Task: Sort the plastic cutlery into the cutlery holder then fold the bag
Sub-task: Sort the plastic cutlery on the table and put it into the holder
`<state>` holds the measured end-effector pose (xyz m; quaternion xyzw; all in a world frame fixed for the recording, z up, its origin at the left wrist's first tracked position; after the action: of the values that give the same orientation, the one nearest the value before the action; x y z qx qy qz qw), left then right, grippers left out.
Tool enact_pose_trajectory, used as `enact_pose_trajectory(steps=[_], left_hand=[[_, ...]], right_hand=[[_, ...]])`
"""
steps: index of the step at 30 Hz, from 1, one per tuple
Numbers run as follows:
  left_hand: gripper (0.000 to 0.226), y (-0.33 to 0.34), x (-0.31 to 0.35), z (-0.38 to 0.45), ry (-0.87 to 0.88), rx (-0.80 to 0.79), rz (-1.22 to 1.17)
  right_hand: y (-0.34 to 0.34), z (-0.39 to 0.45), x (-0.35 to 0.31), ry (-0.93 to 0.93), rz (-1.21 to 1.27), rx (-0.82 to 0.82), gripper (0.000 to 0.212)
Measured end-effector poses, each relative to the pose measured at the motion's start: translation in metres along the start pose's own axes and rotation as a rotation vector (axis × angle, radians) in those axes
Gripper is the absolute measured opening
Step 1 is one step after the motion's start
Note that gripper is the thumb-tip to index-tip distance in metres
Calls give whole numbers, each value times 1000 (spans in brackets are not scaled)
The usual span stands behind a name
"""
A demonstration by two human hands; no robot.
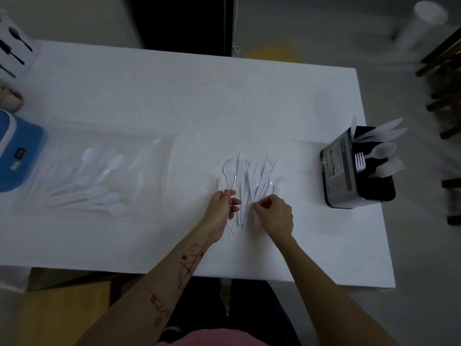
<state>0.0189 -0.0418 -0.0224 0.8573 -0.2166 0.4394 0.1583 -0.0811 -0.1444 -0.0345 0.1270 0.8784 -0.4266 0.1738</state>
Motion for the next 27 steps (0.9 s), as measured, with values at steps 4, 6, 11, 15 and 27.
enact_pose_trajectory(steps=[4,6,11,15,27], left_hand=[[30,0,-1,2,6,15,7],[30,0,-1,3,8,31,12],[29,-1,-4,6,5,51,-26],[26,1,-3,7,-22,2,-155],[23,0,-5,9,-51,101,-90]], right_hand=[[5,-2,1,-26,-36,8,13],[3,-1,3,-24,-53,10,13],[-5,-3,8,-89,-5,-5,16],[-11,-11,1,-285,60,-142,13],[-3,1,-3,5,37,42,23]])
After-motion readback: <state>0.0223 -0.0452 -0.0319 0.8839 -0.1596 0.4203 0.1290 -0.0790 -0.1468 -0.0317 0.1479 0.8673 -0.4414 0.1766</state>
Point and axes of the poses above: each hand's wrist, its own z-axis towards the middle knuckle, its own y-axis out of the palm, x = y × z, the point moved 1 cm from there along z, towards the middle knuckle, and after that the axes turned 14 degrees about y, right-handed, at the moved point
